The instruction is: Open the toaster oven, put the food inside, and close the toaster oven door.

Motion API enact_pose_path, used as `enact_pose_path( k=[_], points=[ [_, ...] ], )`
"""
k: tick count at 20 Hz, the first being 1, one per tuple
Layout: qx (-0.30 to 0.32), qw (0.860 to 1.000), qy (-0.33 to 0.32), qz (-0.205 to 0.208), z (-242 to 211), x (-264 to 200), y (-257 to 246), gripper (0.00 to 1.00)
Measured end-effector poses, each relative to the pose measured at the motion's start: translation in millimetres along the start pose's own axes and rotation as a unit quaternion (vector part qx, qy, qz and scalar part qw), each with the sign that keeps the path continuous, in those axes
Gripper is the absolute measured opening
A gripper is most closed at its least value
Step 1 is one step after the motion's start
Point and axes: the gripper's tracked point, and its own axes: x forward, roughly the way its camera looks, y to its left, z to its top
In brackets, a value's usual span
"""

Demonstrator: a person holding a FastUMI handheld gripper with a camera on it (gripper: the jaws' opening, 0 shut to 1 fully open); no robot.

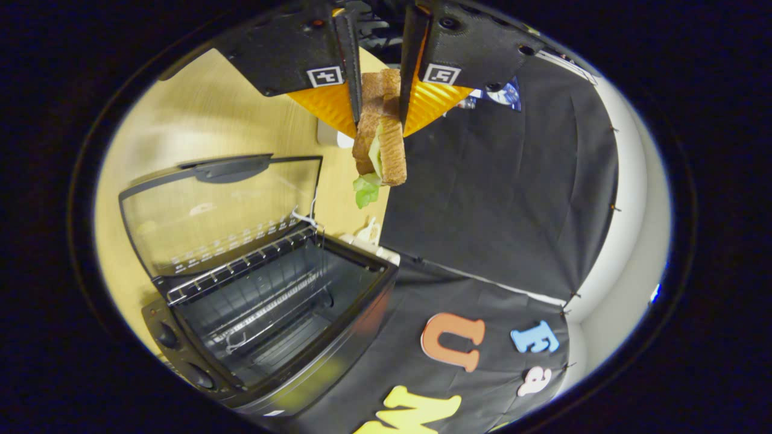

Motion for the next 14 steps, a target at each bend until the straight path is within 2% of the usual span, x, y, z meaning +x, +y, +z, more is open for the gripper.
enact_pose_path(
  k=[3, 7, 11, 14],
  points=[
    [-0.003, 0.999, -0.051, 0.003, 23, -7, -17, 0.34],
    [0.033, 0.99, -0.136, 0.023, 64, -13, -35, 0.34],
    [0.07, 0.983, -0.171, 0.007, 85, -3, -60, 0.34],
    [0.096, 0.966, -0.238, 0.02, 119, 5, -71, 0.34]
  ],
)
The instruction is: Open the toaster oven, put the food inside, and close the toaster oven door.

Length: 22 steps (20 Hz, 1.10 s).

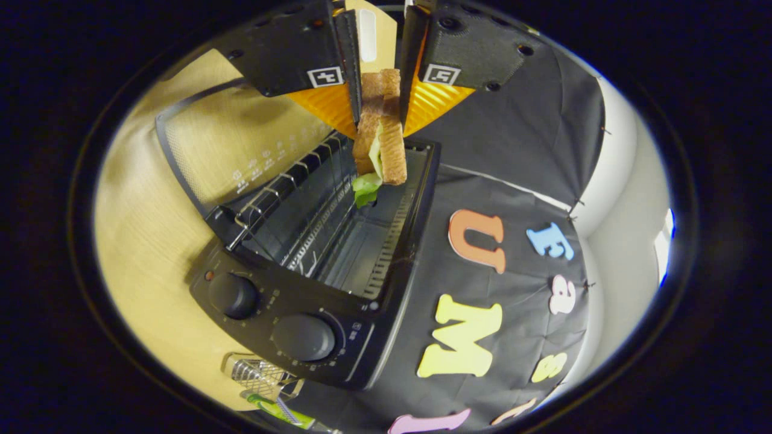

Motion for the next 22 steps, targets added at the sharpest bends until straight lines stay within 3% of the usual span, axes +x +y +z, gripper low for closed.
enact_pose_path(
  k=[6, 11, 19, 22],
  points=[
    [0.007, 0.99, -0.144, 0.005, 49, 31, -10, 0.35],
    [0.042, 0.968, -0.245, -0.014, 76, 57, -30, 0.35],
    [-0.039, 0.974, -0.213, -0.064, 63, 96, -23, 0.39],
    [-0.111, 0.971, -0.168, -0.131, 49, 101, -37, 0.54]
  ],
)
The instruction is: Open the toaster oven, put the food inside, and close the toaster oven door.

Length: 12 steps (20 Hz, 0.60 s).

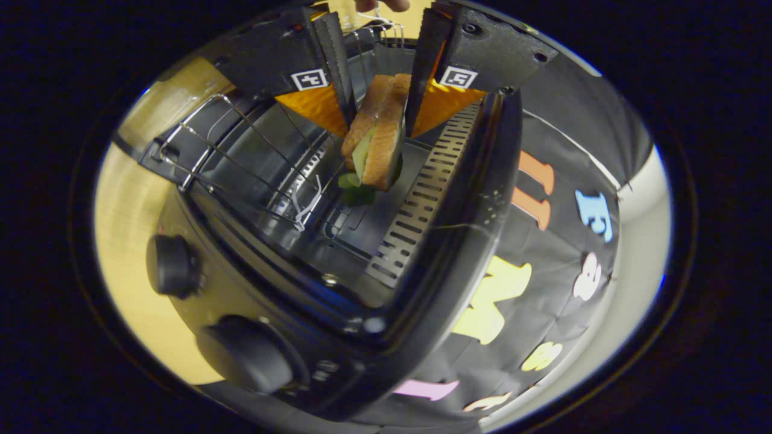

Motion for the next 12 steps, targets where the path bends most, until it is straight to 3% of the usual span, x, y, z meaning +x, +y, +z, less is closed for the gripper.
enact_pose_path(
  k=[4, 9, 12],
  points=[
    [-0.111, 0.992, 0.037, -0.037, -12, -6, 6, 0.77],
    [-0.227, 0.967, 0.09, -0.066, -30, -6, 4, 0.85],
    [-0.274, 0.951, 0.125, -0.077, -36, -12, -3, 0.96]
  ],
)
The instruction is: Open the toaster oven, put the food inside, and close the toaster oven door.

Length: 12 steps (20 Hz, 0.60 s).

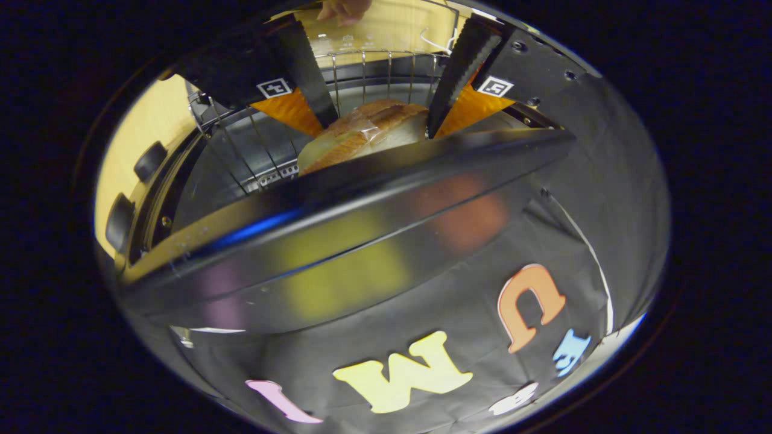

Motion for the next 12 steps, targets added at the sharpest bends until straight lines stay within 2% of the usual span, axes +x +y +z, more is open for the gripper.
enact_pose_path(
  k=[7, 10, 12],
  points=[
    [-0.095, 0.993, 0.056, -0.033, -21, -19, -2, 0.98],
    [-0.18, 0.979, 0.08, -0.051, -31, -27, -8, 0.98],
    [-0.206, 0.974, 0.071, -0.063, -26, -23, -7, 0.99]
  ],
)
